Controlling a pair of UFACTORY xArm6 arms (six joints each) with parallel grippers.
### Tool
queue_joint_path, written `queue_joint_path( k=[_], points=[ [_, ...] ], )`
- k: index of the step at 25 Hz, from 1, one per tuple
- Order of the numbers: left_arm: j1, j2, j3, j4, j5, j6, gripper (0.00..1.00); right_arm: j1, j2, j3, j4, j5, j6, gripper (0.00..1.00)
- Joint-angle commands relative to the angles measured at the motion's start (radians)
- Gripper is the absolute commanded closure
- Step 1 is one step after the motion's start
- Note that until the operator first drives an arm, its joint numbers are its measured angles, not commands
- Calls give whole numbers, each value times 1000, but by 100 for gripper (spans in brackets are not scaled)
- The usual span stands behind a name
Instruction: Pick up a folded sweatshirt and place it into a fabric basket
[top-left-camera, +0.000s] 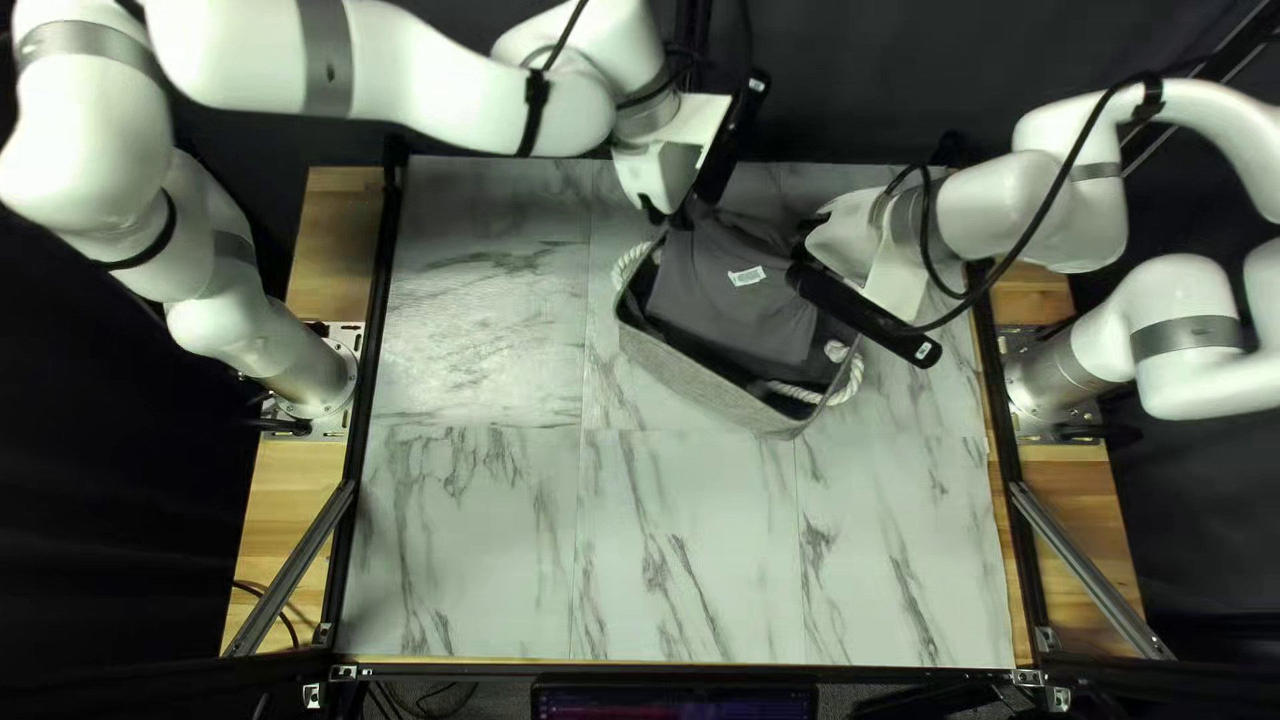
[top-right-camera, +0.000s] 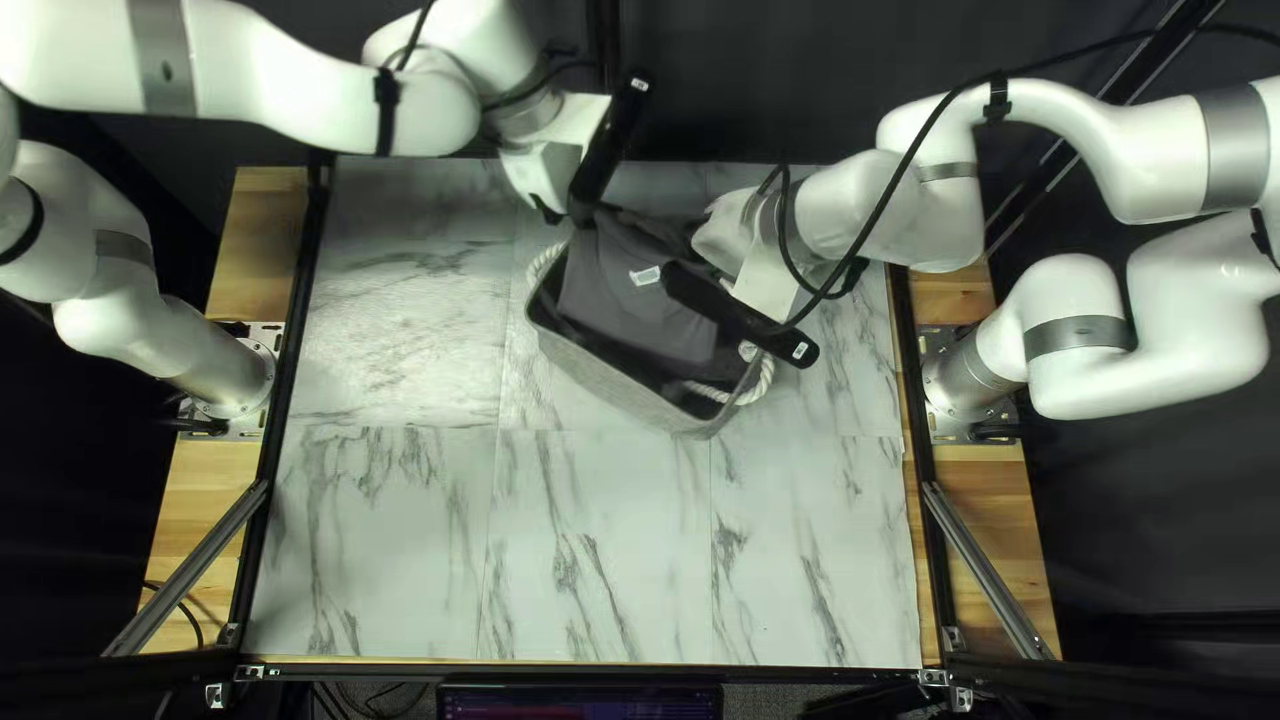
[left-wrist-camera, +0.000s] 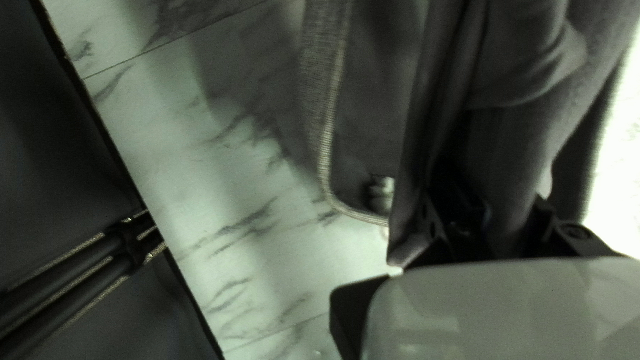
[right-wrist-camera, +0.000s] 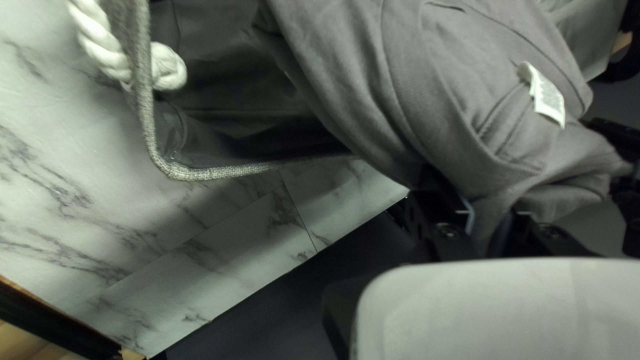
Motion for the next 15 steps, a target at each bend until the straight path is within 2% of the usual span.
queue_joint_path(
  k=[1,8,15],
  points=[
    [6,31,17,-42,-31,50,100,-11,11,29,4,-43,6,100],
    [-2,12,96,-87,-78,92,100,10,22,61,-9,-74,57,100],
    [-11,-5,143,-106,-97,112,100,59,101,72,-57,-136,176,100]
  ],
)
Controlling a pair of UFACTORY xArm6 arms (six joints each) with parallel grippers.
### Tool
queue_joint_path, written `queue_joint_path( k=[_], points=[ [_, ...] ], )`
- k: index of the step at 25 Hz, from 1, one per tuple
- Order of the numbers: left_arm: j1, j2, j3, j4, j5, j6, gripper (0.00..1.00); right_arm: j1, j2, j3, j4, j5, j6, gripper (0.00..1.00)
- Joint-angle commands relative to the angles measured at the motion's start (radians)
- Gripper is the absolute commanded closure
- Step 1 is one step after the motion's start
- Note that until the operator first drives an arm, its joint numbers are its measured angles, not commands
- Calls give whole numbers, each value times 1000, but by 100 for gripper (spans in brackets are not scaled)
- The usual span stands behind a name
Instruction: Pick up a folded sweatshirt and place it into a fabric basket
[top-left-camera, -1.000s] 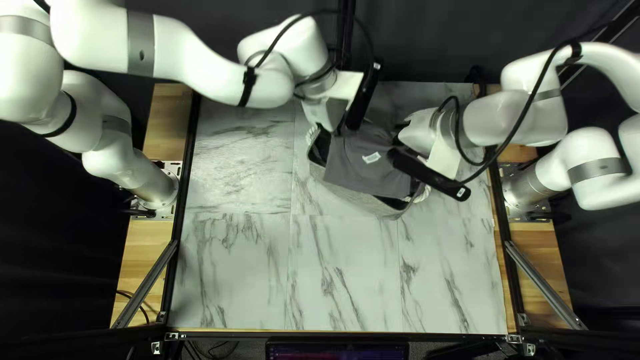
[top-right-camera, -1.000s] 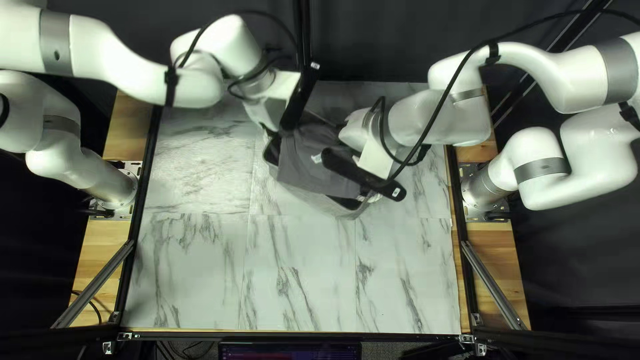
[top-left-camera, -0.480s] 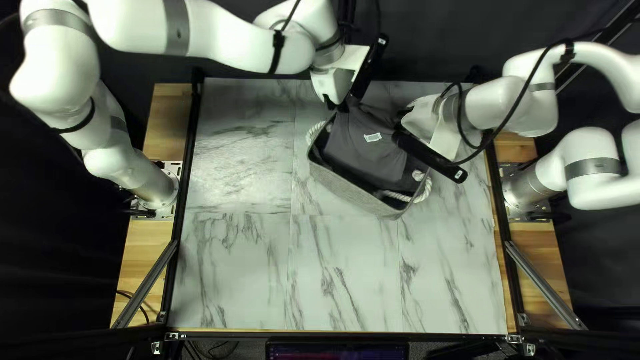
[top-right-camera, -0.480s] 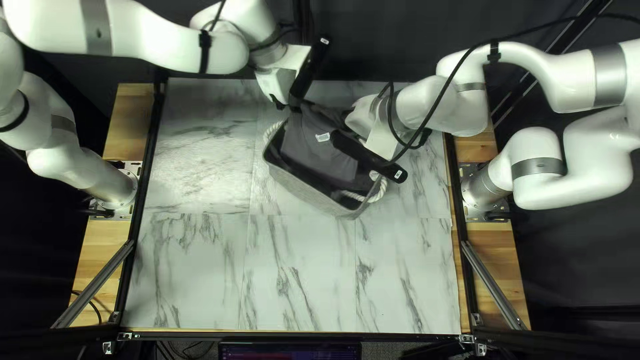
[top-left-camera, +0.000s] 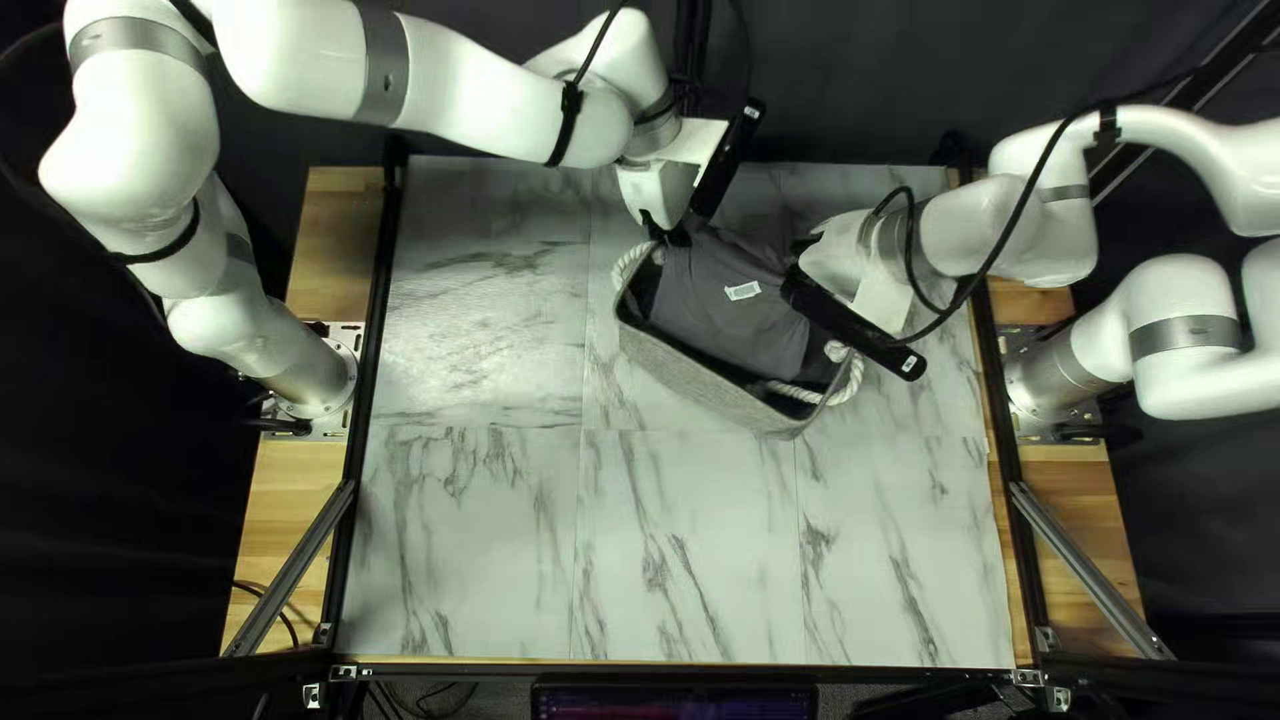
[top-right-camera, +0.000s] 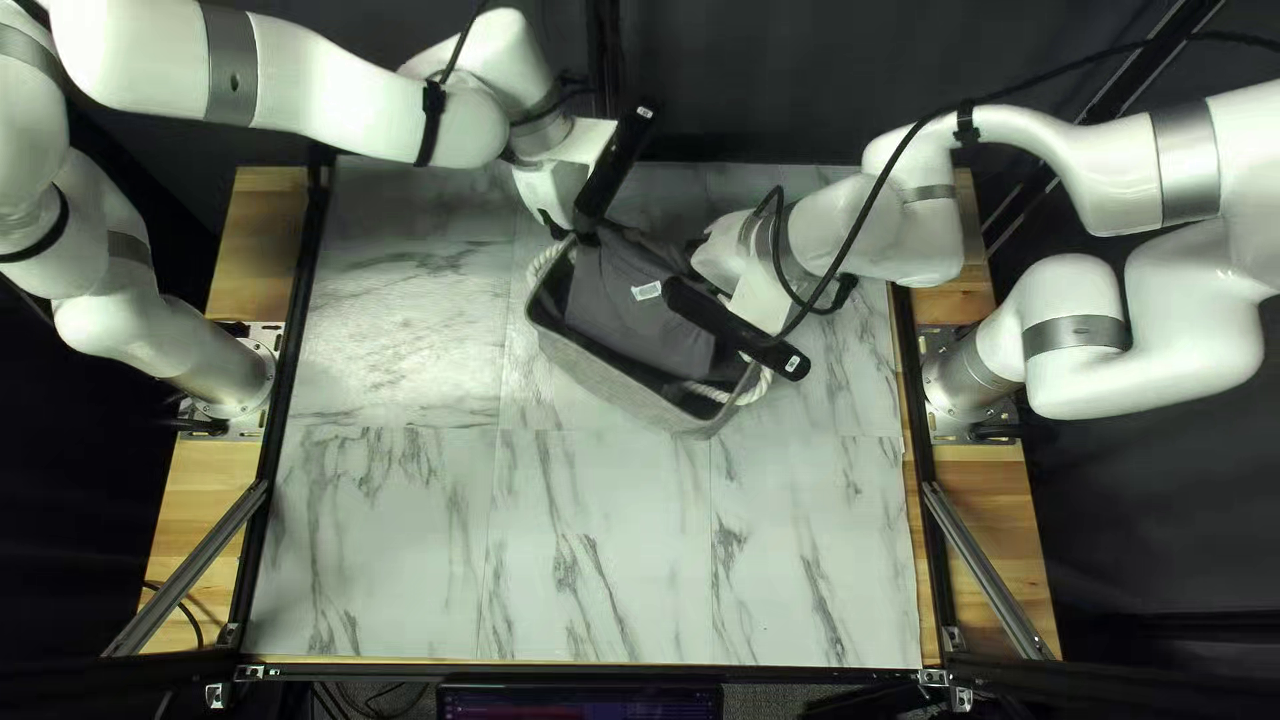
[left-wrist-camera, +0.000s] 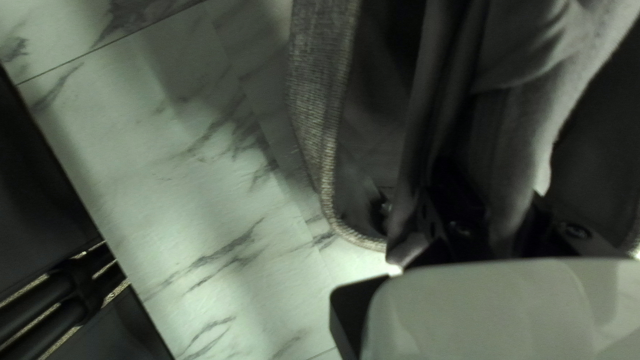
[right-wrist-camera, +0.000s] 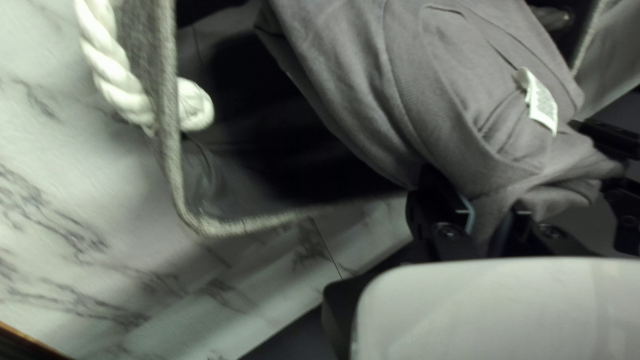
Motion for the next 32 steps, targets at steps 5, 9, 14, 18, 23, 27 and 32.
queue_joint_path(
  k=[5,9,14,18,23,27,32],
  points=[
    [-30,55,-23,-15,-5,4,100,37,71,15,-44,-63,111,100],
    [-42,104,-68,-9,8,-9,100,42,91,39,-77,-106,167,100],
    [-57,132,-85,-6,8,-24,100,49,80,73,-83,-127,195,100],
    [-69,152,-98,2,7,-41,100,38,93,98,-108,-166,227,100],
    [-71,167,-103,6,3,-48,100,13,154,96,-137,-226,259,98],
    [-71,162,-87,2,-6,-45,100,6,179,85,-127,-240,252,97],
    [-65,156,-76,-4,-8,-33,100,-13,191,93,-134,-266,257,94]
  ],
)
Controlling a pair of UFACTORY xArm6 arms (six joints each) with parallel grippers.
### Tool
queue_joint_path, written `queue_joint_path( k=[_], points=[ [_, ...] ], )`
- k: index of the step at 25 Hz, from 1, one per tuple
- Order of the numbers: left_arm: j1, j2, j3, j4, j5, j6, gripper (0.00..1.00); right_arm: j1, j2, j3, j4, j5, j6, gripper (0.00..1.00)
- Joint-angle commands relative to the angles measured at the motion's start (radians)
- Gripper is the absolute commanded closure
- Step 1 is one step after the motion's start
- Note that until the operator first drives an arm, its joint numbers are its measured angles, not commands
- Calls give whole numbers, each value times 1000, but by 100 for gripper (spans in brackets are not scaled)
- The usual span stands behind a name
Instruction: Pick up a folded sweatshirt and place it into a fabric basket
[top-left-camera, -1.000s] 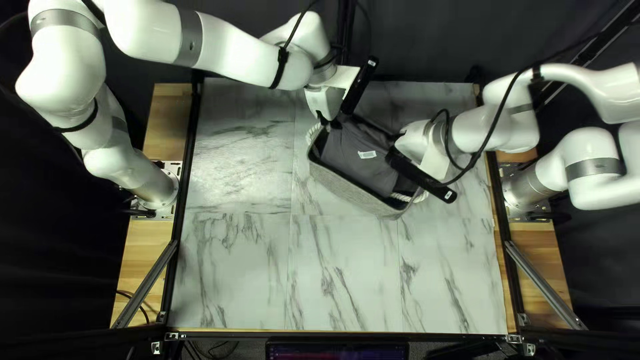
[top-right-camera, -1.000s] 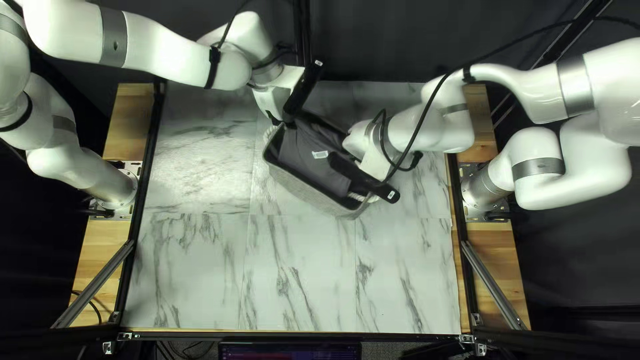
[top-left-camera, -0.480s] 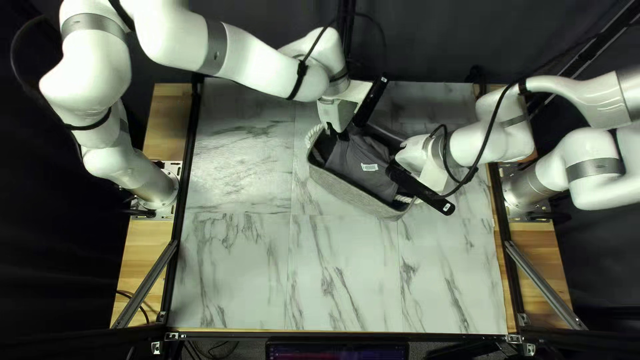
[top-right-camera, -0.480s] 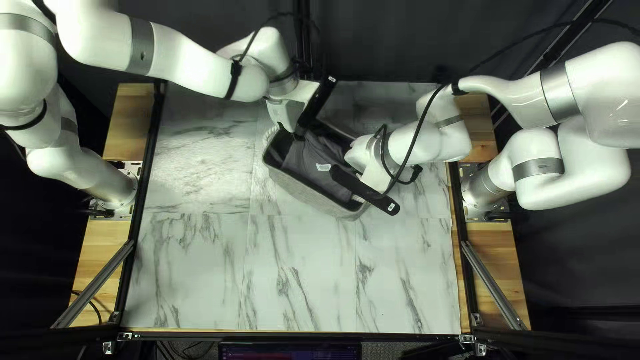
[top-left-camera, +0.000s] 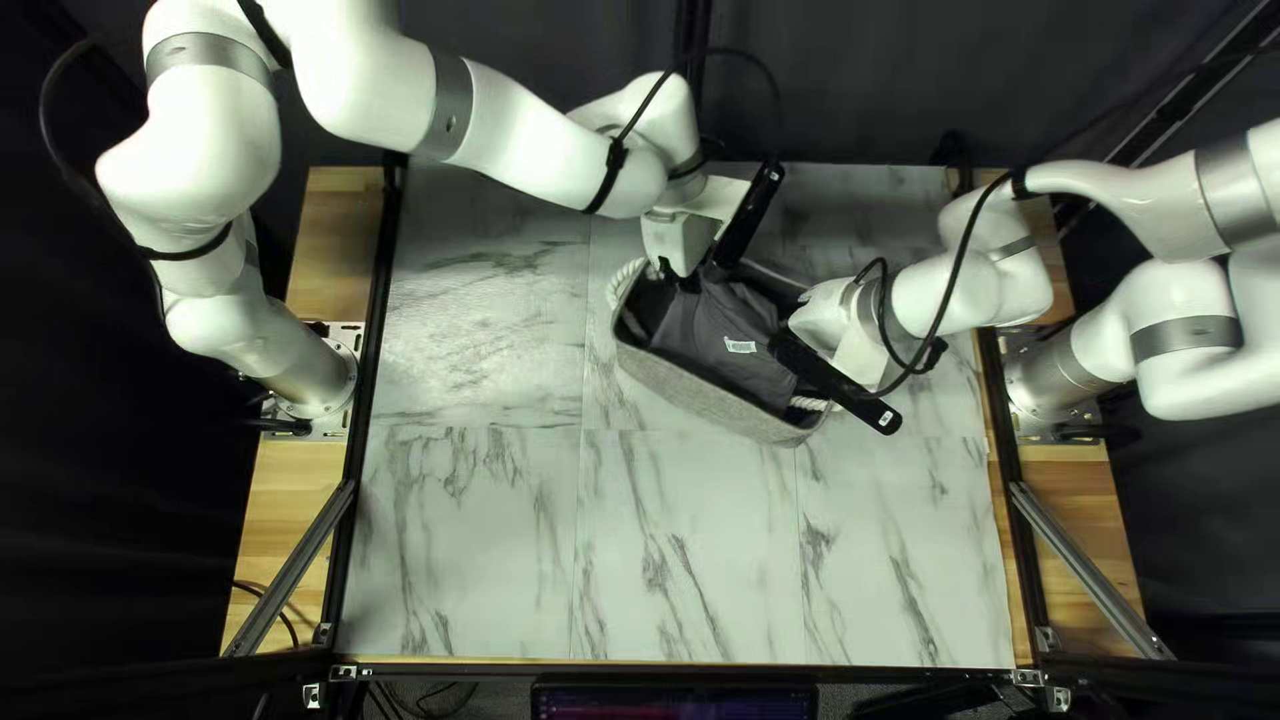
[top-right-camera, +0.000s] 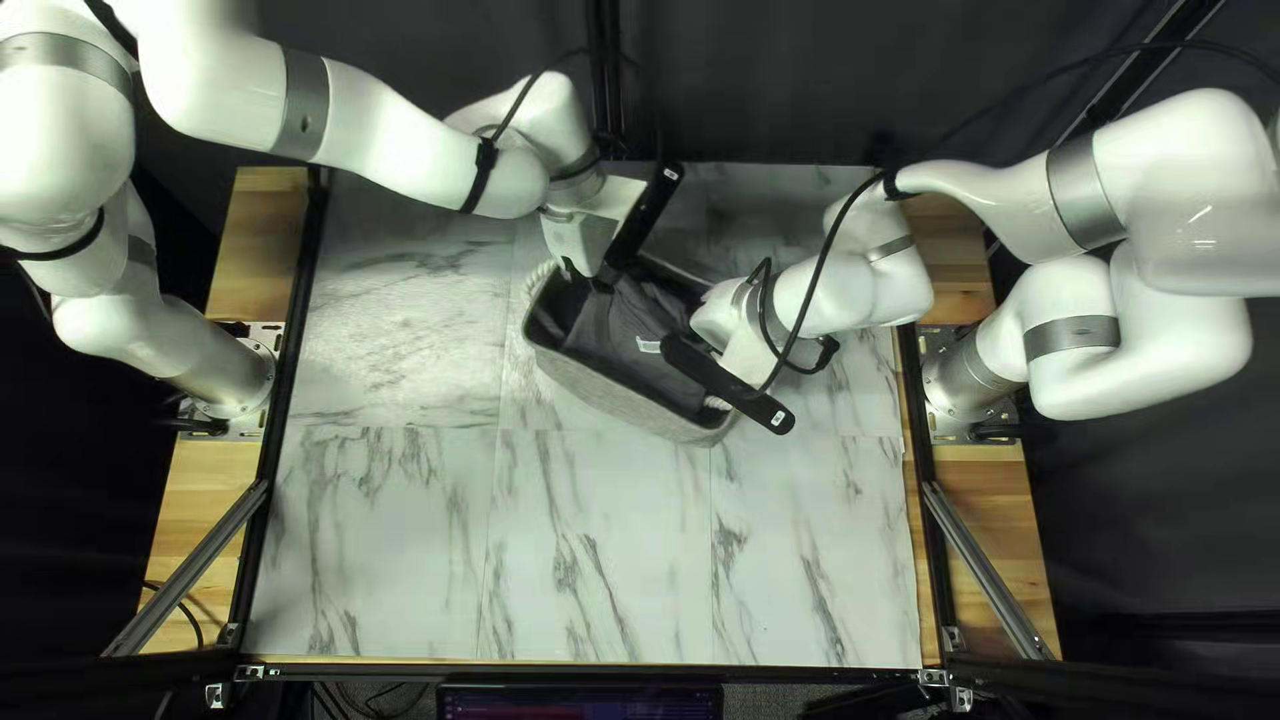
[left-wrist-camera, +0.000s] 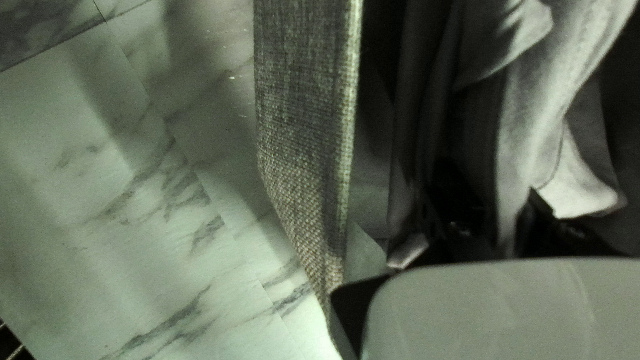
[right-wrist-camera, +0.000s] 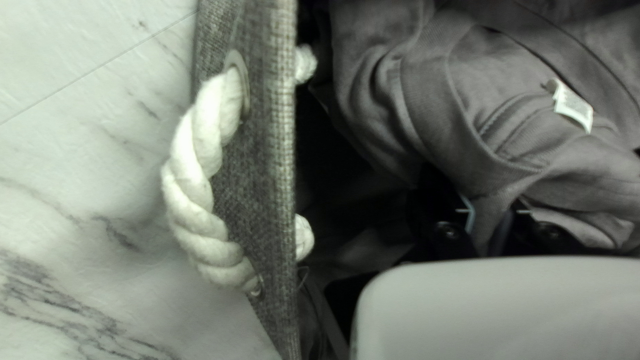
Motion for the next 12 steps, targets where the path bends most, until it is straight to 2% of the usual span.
queue_joint_path(
  k=[1,2,3,4,8,12],
  points=[
    [6,-8,7,-5,0,13,100,-13,4,7,-7,-18,6,92],
    [7,-12,10,-6,1,16,100,-14,6,7,-8,-22,7,87],
    [8,-14,11,-7,1,18,100,-14,7,6,-6,-22,5,36],
    [8,-14,12,-9,-2,22,100,-13,8,6,-4,-23,3,2],
    [12,-11,18,-14,-8,31,100,-13,-7,15,30,-27,-37,0],
    [15,-10,15,-15,-5,36,100,4,-77,18,54,31,-69,0]
  ],
)
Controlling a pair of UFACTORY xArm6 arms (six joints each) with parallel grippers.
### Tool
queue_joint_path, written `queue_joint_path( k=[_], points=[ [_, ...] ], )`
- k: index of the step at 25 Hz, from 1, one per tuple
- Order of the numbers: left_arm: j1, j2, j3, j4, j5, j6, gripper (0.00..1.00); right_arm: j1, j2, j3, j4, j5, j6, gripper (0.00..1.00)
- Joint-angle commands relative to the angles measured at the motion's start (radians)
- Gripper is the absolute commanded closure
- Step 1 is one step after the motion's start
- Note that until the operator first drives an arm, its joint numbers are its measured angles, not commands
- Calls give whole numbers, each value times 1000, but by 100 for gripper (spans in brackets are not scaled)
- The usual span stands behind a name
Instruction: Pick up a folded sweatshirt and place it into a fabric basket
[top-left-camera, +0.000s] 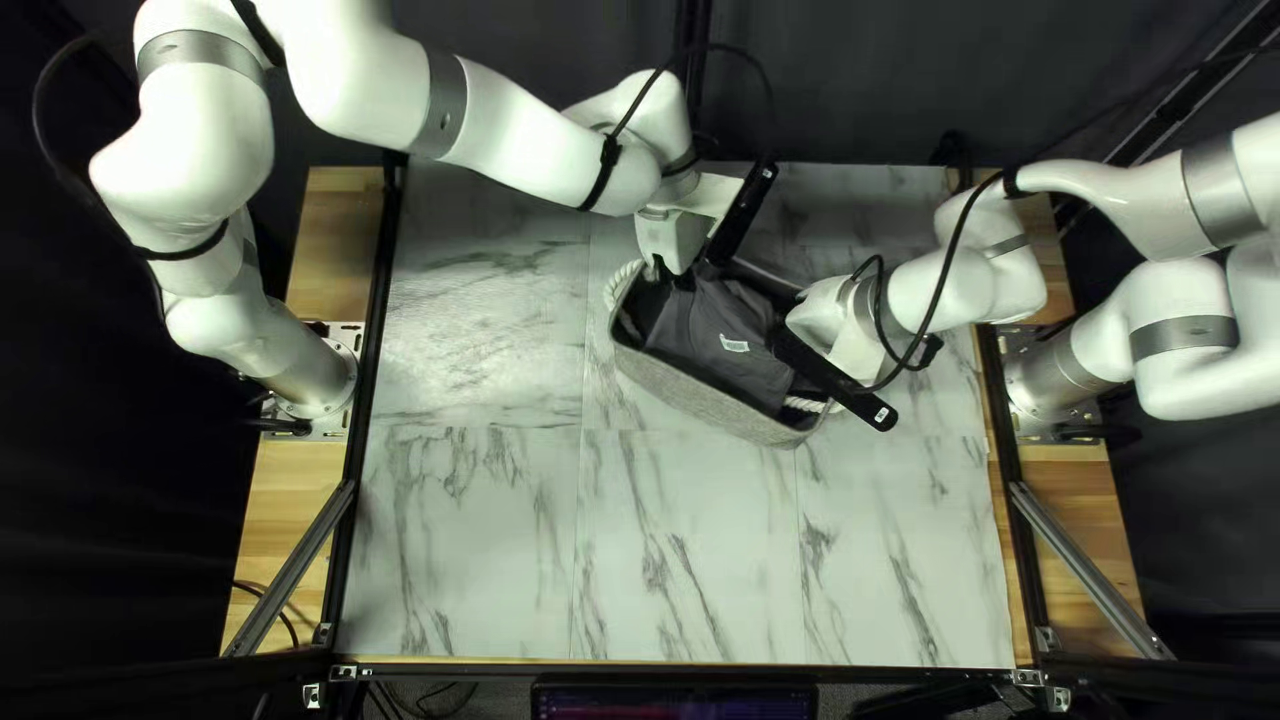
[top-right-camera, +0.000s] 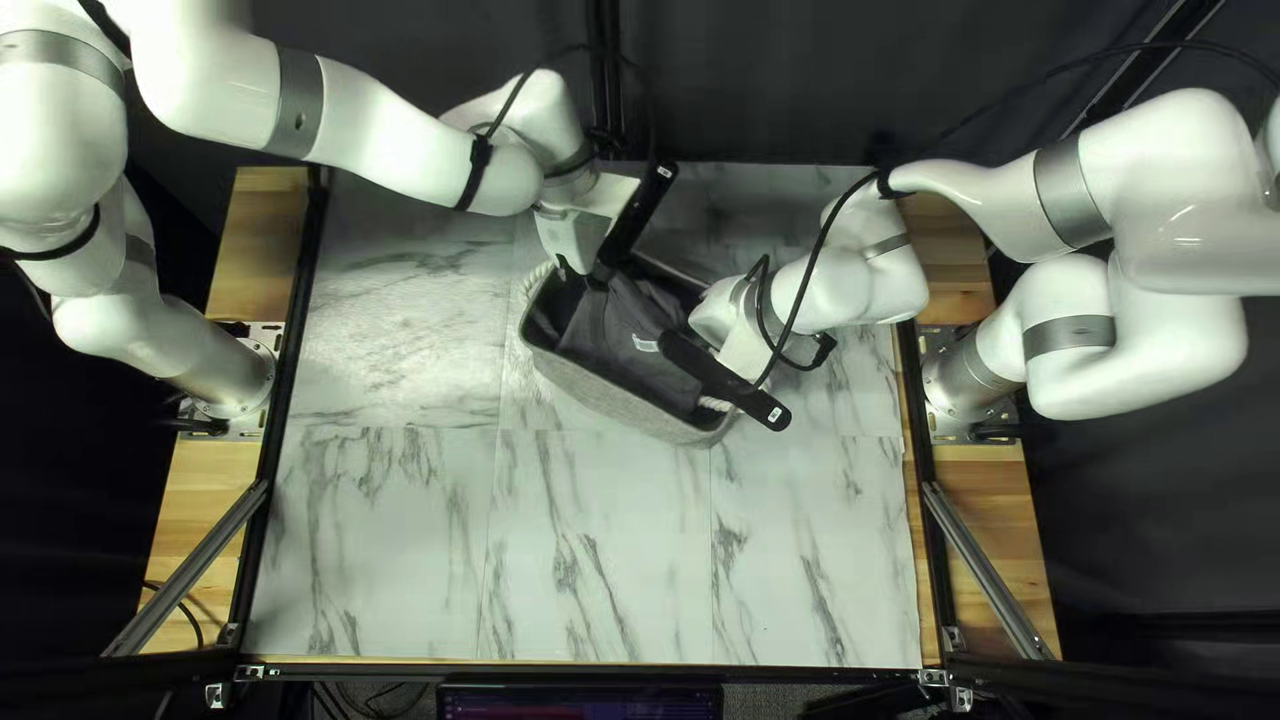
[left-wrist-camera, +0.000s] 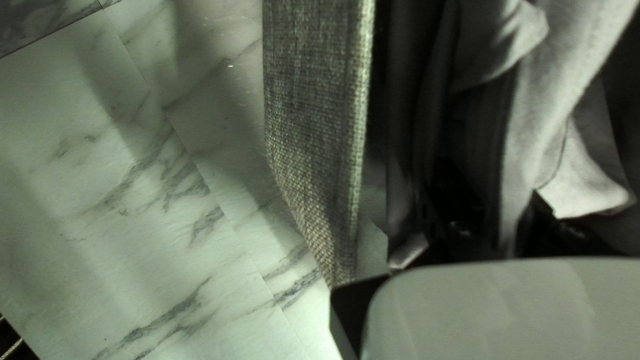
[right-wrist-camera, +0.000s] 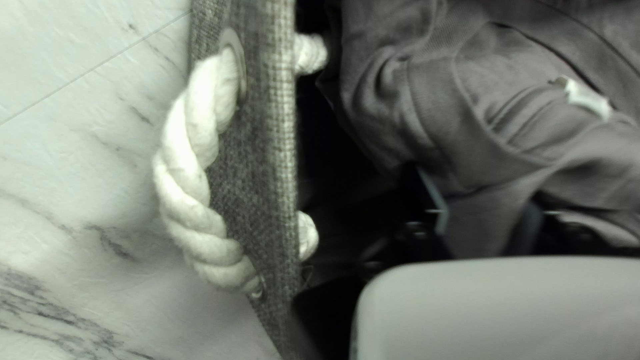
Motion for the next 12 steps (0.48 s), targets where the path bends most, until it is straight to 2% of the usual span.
queue_joint_path(
  k=[1,4,12],
  points=[
    [1,2,-4,-1,2,3,100,13,-64,3,14,54,-22,0],
    [1,10,-14,3,6,2,100,32,-158,16,15,127,-17,0],
    [1,33,-37,3,16,3,100,173,-502,23,-63,435,57,0]
  ],
)
